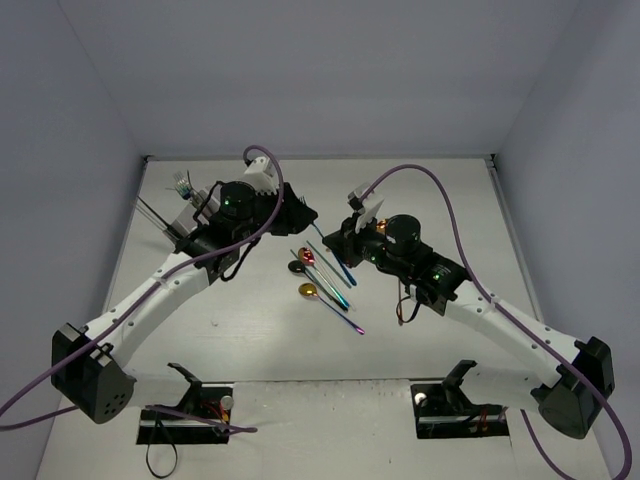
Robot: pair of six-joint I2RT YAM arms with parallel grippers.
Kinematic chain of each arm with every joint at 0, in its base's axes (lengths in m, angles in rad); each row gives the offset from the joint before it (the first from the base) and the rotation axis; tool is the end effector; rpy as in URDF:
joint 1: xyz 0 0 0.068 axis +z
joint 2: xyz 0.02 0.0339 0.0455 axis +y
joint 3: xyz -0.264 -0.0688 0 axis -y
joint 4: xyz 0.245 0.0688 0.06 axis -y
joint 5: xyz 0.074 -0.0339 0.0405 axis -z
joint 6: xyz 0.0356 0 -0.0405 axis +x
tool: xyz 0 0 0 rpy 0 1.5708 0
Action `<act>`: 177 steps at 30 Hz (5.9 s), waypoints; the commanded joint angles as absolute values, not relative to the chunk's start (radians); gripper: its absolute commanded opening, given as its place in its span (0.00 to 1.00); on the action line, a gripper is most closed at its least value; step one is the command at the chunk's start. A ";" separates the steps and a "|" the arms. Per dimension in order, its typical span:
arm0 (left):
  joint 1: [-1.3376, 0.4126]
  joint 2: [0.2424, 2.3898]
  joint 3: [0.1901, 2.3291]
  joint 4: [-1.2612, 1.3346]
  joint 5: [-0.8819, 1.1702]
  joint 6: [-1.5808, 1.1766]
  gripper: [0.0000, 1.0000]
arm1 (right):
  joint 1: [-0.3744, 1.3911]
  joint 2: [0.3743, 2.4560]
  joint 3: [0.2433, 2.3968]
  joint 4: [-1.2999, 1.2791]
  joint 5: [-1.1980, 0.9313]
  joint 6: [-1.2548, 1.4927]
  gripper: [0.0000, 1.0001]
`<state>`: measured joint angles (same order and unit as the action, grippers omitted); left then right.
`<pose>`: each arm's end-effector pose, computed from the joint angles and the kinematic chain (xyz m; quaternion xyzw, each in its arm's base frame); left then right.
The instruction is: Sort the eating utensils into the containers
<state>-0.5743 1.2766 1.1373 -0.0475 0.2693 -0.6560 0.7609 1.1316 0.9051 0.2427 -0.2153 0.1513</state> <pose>0.2474 -0.1714 0.3714 0.0544 0.7659 -0.4493 0.4567 0.1894 0.1908 0.3577 -0.2823 0.6422 0.3798 0.6030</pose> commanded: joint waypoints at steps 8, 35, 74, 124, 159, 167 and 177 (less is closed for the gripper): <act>-0.595 1.268 1.178 0.104 0.242 -0.626 0.00 | 0.767 1.134 0.888 0.394 -0.236 0.144 0.05; 0.009 1.507 1.520 -0.153 -0.041 -0.232 0.00 | 0.588 1.053 0.747 0.311 -0.102 0.142 0.91; 0.057 1.679 1.477 0.113 -0.076 -0.156 0.03 | 0.586 1.141 0.733 0.289 -0.110 0.144 0.92; -0.150 0.801 0.792 -0.374 0.213 -0.333 0.73 | 0.370 1.596 0.816 -0.106 0.141 0.485 0.37; -0.676 1.194 1.159 -0.096 0.094 -0.404 0.73 | 0.746 1.262 1.086 0.079 -0.244 0.134 0.00; -0.704 1.277 1.207 -0.084 0.065 -0.402 0.64 | 0.747 1.247 1.080 0.105 -0.279 0.132 0.00; -0.721 1.289 1.199 -0.046 0.056 -0.395 0.01 | 0.747 1.256 1.071 0.128 -0.283 0.139 0.01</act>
